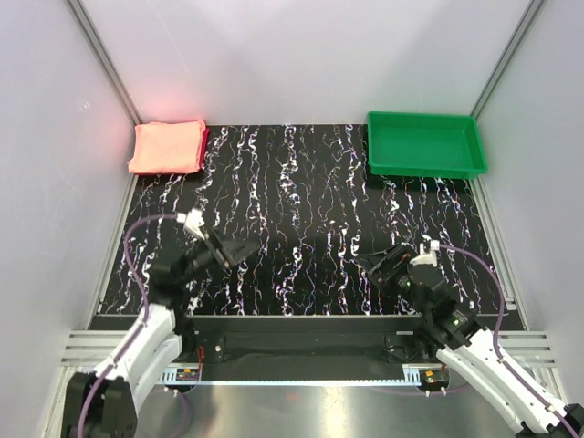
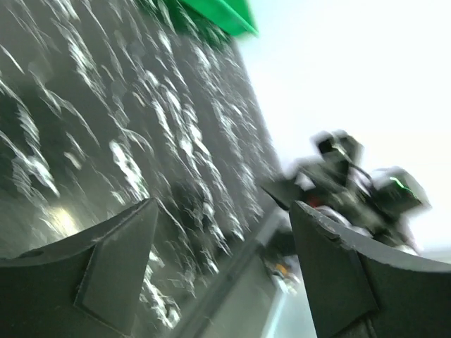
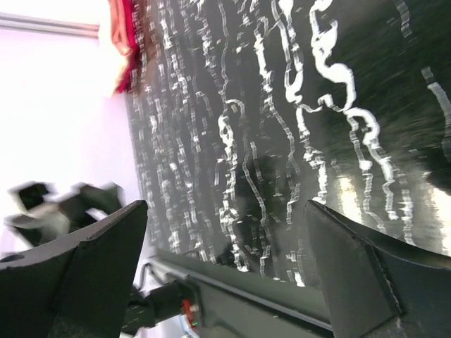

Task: Fold and stack the t-shirts
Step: Reset both grippers

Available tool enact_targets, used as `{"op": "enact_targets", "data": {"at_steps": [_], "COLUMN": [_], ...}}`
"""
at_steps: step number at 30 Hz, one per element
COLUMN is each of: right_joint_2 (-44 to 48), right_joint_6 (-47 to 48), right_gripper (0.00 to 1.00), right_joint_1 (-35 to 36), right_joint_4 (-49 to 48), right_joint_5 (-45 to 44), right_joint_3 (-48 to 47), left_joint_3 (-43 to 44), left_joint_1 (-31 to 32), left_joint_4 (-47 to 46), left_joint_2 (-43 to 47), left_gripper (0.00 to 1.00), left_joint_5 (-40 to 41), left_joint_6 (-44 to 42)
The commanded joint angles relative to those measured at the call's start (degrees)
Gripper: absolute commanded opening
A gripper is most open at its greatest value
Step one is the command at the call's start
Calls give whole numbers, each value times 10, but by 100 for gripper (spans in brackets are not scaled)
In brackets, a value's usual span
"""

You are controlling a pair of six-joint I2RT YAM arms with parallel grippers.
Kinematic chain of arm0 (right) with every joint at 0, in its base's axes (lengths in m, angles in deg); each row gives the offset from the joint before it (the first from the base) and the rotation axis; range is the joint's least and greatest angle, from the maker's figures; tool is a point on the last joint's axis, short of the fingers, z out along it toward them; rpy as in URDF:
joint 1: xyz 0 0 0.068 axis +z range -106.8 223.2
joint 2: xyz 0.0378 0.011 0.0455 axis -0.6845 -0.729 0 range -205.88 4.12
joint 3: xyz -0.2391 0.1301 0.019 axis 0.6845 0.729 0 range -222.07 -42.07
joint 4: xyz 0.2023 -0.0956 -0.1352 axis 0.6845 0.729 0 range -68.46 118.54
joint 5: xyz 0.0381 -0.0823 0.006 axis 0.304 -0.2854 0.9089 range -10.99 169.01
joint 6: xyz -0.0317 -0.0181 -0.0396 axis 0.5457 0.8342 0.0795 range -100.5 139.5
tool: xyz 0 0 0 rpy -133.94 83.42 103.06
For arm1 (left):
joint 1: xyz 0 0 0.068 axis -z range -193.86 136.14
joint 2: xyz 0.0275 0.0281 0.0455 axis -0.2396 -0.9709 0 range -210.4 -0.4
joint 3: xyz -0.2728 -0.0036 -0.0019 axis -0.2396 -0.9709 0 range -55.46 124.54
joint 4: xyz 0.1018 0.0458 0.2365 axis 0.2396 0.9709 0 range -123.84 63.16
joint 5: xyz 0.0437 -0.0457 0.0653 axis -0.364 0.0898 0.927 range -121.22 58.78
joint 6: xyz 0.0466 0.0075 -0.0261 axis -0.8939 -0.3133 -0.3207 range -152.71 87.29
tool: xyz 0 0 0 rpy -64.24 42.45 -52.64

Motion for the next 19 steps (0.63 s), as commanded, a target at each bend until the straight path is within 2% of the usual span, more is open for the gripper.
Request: {"op": "enact_targets", "data": {"at_steps": [1,2,5,8,14,19], "right_joint_2": [-1,4,33,71,134,134], "right_joint_6": [-49,-67,-96,-130,-172,-125], "right_gripper": [100,100,100,100,100,100], "right_joint_1": [-1,0,-1,-1,-1,-1], "right_joint_4": [-67,-69,-71,-51,5,-62], "right_joint_5": [30,31,29,30,50,82], "right_joint_3": [29,36,69,92,129,128], "left_joint_3": [-96,-127,-210,-215,-215,-215], "left_joint_1": [4,4,4,5,12,17], "left_joint_4": [-251,-293,-418,-409,-417,-433], "left_joint_2": [68,80,123,173,188,184], "left_gripper": [81,81,82,83,87,88], "left_joint_5": [-80,-81,-79,-98,-115,-109], "left_joint_6": [176,239,332,348,363,371]}}
